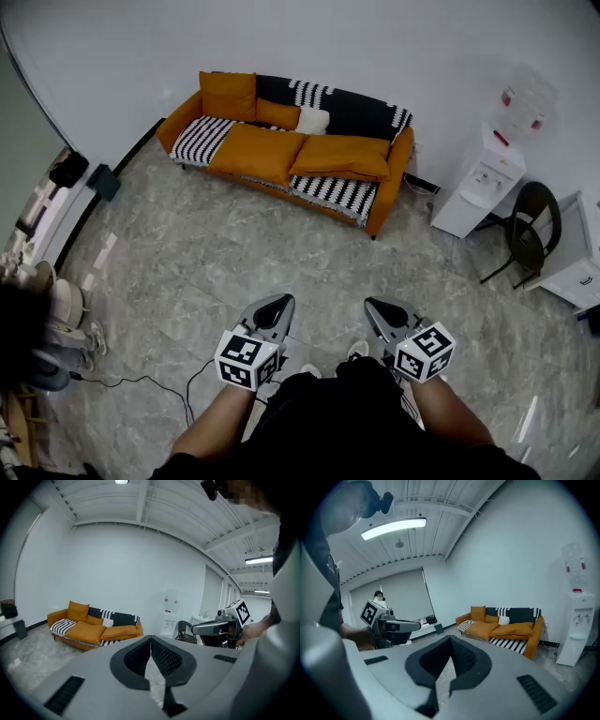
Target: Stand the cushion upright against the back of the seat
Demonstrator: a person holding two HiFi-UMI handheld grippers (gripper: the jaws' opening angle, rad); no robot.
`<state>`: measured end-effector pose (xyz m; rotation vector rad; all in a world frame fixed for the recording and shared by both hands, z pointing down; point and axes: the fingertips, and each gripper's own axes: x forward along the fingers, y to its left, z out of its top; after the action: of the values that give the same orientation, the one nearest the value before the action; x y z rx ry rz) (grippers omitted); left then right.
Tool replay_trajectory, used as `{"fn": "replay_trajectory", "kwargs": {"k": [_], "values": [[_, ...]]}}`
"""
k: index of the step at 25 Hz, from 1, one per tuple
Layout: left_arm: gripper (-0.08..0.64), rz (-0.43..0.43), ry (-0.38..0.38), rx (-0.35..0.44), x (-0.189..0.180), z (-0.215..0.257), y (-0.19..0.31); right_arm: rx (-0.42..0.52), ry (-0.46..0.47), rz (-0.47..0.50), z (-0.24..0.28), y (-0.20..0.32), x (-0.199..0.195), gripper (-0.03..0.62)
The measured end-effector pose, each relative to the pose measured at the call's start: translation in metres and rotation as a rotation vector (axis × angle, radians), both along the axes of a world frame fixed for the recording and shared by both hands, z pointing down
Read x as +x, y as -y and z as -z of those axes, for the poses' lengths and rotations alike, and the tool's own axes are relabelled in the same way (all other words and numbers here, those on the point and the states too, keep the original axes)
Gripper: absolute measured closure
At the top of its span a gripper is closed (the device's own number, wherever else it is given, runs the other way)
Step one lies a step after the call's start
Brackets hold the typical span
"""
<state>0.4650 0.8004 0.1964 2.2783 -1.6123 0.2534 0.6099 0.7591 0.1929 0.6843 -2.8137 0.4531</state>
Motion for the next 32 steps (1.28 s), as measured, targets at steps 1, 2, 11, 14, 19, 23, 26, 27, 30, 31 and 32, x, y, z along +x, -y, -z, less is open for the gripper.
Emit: {"fn": "replay_trajectory", "kwargs": {"k": [1,2,11,14,19,23,26,27,30,31,32], "values": [[0.543,0.001,-0.005,-0.001,0.000,0.000,-0.001,-0.001,0.001,0.000,0.000,-0.002,-0.001,0.557],[0.543,0.002,-0.009,-0.002,0.000,0.000,-0.002,-0.002,0.001,0.000,0.000,-0.003,-0.001,0.557],[0.543,0.022,-0.014,0.009,-0.006,0.005,-0.006,-0.005,-0.003,0.008,-0.003,-0.008,-0.004,0.557],[0.543,0.030,-0.015,0.004,-0.009,0.002,-0.009,-0.020,0.015,0.015,-0.003,-0.010,-0.007,0.557],[0.543,0.035,-0.015,0.002,-0.009,0.000,-0.011,-0.013,0.035,0.036,0.000,-0.015,-0.016,0.554],[0.543,0.038,-0.020,0.008,-0.009,0.003,-0.012,0.011,0.012,0.030,-0.001,-0.015,-0.017,0.552],[0.543,0.042,-0.023,0.013,-0.011,0.005,-0.013,0.016,0.003,0.034,-0.001,-0.015,-0.019,0.552],[0.543,0.044,-0.021,0.014,-0.012,0.004,-0.014,0.018,-0.001,0.036,-0.001,-0.015,-0.021,0.552],[0.543,0.055,-0.016,0.015,-0.017,0.002,-0.018,0.021,-0.013,0.042,-0.004,-0.015,-0.025,0.552],[0.543,0.059,-0.013,0.012,-0.019,0.002,-0.020,0.021,-0.015,0.045,-0.005,-0.016,-0.027,0.552],[0.543,0.063,-0.010,0.010,-0.022,0.001,-0.022,0.020,-0.015,0.048,-0.006,-0.016,-0.029,0.552]]}}
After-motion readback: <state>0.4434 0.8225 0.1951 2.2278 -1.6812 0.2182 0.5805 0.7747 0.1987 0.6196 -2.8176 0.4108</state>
